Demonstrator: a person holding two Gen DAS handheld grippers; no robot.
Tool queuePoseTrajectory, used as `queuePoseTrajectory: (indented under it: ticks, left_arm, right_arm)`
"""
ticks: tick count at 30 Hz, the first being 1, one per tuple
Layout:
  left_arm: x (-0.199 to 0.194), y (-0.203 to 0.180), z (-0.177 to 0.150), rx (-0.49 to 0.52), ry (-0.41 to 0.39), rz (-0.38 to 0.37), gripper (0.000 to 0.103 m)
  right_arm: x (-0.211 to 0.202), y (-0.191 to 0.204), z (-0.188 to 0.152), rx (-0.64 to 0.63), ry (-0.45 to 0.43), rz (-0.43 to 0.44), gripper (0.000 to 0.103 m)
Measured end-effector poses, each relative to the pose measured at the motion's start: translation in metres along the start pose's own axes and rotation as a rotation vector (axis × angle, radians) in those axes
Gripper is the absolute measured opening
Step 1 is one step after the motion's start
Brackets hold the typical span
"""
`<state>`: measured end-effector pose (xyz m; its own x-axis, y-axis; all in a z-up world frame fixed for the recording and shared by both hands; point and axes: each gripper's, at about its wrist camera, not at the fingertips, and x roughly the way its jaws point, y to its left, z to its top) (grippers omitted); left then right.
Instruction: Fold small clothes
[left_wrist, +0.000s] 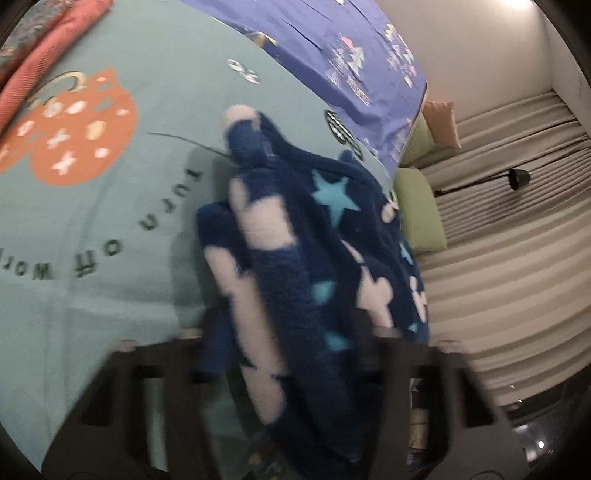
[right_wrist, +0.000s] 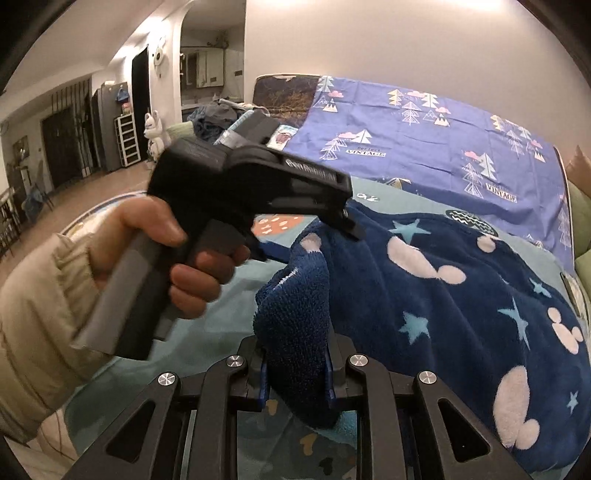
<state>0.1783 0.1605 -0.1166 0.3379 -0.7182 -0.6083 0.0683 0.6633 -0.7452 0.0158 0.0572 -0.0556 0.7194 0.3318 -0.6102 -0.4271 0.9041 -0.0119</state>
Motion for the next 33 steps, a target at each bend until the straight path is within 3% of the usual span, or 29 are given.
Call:
queuePoseTrajectory:
  ticks: [1,4,15,25,33]
  left_arm:
    - [-0.004,-0.007,0.001,0.018,-0.013,0.009,0.037]
    - [-0.014,-0.034,0.003,0.09,-0.039,0.042,0.033]
    - [-0.022,-0.161,-0.001,0.345,-0.092,0.138,0.03]
    - [0.04,-0.283,-0.02,0.54,-0.034,0.238,0.03]
    - [0.117,-0.341,-0.051,0.664,0.079,0.302,0.03]
  right_arm:
    - [-0.002,-0.002,0.0,0.009,-0.004,0.003,0.02]
    - [-0.01,-0.007,0.003,0.026,-0.033,0.009,0.02]
    - [-0.08,-0.06,0.003,0.177,-0.208,0.027,0.02]
    - [-0.136,-0.152,-0.021,0.394,-0.341,0.051,0.019]
    - [-0.168,-0.219,-0.068,0.588,-0.378,0.034,0.019]
